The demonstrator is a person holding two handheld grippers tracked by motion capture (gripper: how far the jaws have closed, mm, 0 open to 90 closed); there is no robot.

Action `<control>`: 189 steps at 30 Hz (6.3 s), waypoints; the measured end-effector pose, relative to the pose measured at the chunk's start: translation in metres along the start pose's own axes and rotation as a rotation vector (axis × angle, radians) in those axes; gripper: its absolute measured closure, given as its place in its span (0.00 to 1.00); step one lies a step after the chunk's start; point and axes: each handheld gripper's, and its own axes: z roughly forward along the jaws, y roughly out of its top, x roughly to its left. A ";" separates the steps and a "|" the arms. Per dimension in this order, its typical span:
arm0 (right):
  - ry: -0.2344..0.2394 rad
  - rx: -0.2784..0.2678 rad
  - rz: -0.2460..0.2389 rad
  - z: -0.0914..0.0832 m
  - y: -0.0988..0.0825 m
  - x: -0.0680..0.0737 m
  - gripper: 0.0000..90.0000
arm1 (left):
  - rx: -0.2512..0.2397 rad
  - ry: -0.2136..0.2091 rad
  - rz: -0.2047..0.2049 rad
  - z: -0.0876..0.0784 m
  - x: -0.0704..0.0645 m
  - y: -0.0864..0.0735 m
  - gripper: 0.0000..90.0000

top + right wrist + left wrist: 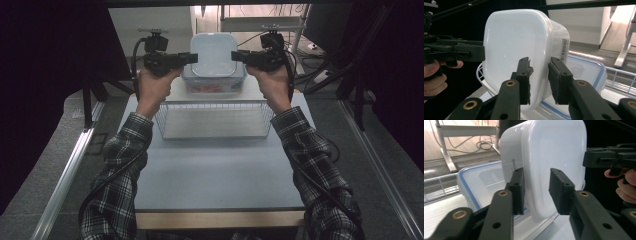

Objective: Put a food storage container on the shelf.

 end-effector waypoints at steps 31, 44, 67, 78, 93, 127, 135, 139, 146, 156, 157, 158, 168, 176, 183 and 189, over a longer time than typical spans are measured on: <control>-0.103 0.010 0.060 0.029 0.013 -0.013 0.61 | -0.008 0.046 -0.063 0.024 0.017 0.012 0.52; -0.081 0.002 0.039 0.027 0.011 -0.007 0.53 | -0.022 0.049 -0.005 0.024 0.013 0.016 0.42; -0.003 0.069 -0.146 0.014 -0.020 0.007 0.09 | 0.088 0.010 0.168 0.008 -0.010 -0.019 0.07; 0.037 0.088 -0.175 0.002 -0.046 0.013 0.06 | 0.120 0.036 0.237 0.001 -0.019 -0.054 0.04; 0.065 0.093 -0.179 -0.014 -0.075 0.017 0.06 | 0.120 0.032 0.271 -0.008 -0.024 -0.090 0.04; 0.067 0.139 -0.237 -0.024 -0.134 0.024 0.02 | 0.135 0.046 0.321 -0.018 -0.030 -0.158 0.03; 0.058 0.146 -0.236 -0.025 -0.148 0.021 0.02 | 0.149 0.054 0.303 -0.021 -0.024 -0.178 0.03; 0.050 0.154 -0.251 -0.024 -0.155 0.020 0.02 | 0.150 0.054 0.291 -0.023 -0.021 -0.187 0.03; 0.052 0.158 -0.246 -0.023 -0.168 0.018 0.02 | 0.144 0.050 0.270 -0.025 -0.017 -0.203 0.03; 0.046 0.186 -0.252 -0.024 -0.185 0.018 0.02 | 0.148 0.059 0.252 -0.026 -0.012 -0.219 0.04; 0.042 0.188 -0.252 -0.025 -0.187 0.018 0.02 | 0.151 0.057 0.251 -0.026 -0.012 -0.220 0.04; 0.038 0.190 -0.248 -0.025 -0.189 0.018 0.01 | 0.154 0.056 0.252 -0.026 -0.013 -0.221 0.04; 0.022 0.181 -0.245 -0.034 -0.198 0.016 0.00 | 0.167 0.065 0.258 -0.030 -0.015 -0.233 0.04; 0.018 0.202 -0.267 -0.039 -0.208 0.014 0.00 | 0.180 0.069 0.263 -0.033 -0.017 -0.242 0.04; 0.017 0.202 -0.251 -0.045 -0.214 0.012 0.00 | 0.175 0.072 0.268 -0.037 -0.020 -0.248 0.04; 0.013 0.205 -0.250 -0.050 -0.219 0.013 0.00 | 0.172 0.071 0.269 -0.039 -0.020 -0.255 0.03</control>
